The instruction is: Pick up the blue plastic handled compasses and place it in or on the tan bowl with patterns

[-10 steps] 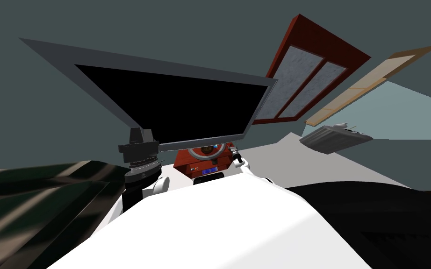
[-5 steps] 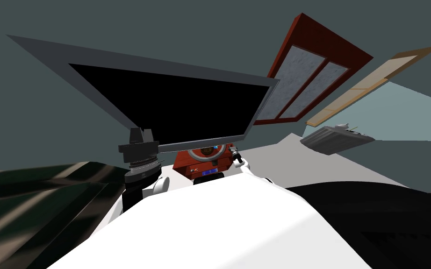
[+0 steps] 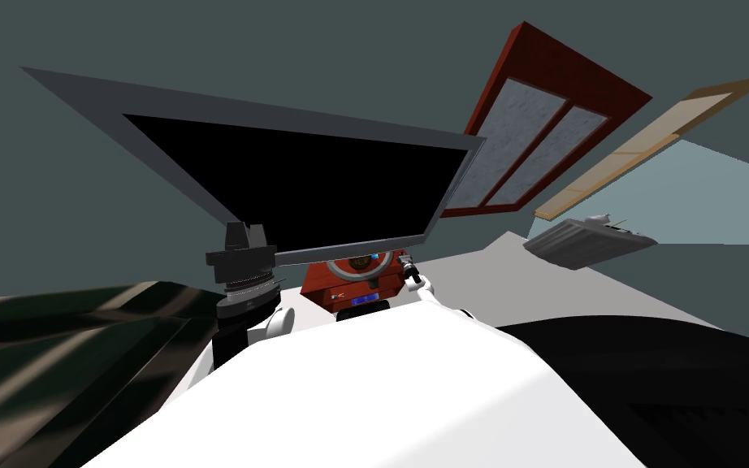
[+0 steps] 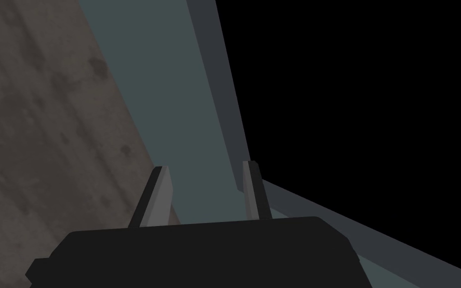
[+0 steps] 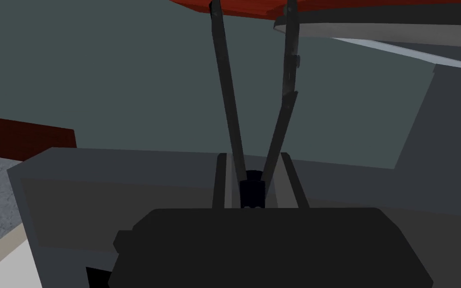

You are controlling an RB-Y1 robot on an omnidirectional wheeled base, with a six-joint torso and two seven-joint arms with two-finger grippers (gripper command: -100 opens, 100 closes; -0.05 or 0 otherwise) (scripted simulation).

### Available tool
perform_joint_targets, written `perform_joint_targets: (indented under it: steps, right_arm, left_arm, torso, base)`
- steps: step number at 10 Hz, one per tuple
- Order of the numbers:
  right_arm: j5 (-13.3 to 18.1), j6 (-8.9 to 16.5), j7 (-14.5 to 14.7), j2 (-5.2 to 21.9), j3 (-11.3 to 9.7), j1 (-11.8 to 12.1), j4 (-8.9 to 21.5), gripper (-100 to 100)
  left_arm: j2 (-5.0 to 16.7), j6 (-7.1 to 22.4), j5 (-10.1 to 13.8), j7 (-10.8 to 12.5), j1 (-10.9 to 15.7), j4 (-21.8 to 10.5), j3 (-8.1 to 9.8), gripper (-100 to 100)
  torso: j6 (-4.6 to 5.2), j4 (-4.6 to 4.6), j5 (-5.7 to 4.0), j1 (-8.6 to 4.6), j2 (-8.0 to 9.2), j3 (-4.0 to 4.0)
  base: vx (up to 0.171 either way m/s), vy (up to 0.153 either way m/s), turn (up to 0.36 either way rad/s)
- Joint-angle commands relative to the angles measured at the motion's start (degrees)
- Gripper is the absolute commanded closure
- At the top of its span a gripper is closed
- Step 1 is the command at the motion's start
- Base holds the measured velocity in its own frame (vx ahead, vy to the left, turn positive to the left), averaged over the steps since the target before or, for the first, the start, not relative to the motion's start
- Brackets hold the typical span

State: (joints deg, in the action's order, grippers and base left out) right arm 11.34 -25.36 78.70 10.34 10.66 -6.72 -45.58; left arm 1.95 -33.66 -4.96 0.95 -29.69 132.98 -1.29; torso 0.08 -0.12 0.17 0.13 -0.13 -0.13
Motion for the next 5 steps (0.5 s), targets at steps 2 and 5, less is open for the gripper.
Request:
perform_joint_targets:
  steps: [2, 5]
  right_arm:
    - [0.0, 0.0, 0.0, 0.0, 0.0, 0.0, 0.0, 0]
    - [-3.5, -2.5, -0.4, 1.7, -0.2, -1.5, -2.4, 100]
  left_arm:
    - [0.0, 0.0, 0.0, 0.0, 0.0, 0.0, 0.00, 0]
    - [0.0, 0.0, 0.0, 0.0, 0.0, 0.0, 0.00, 0]
  torso:
    - [0.00, 0.00, -0.01, -0.01, 0.00, 0.00]
    - [0.10, 0.13, 0.02, 0.05, 0.67, 0.38]
  base:
    - [0.000, 0.000, 0.000]
    - [-0.173, 0.030, -0.127]
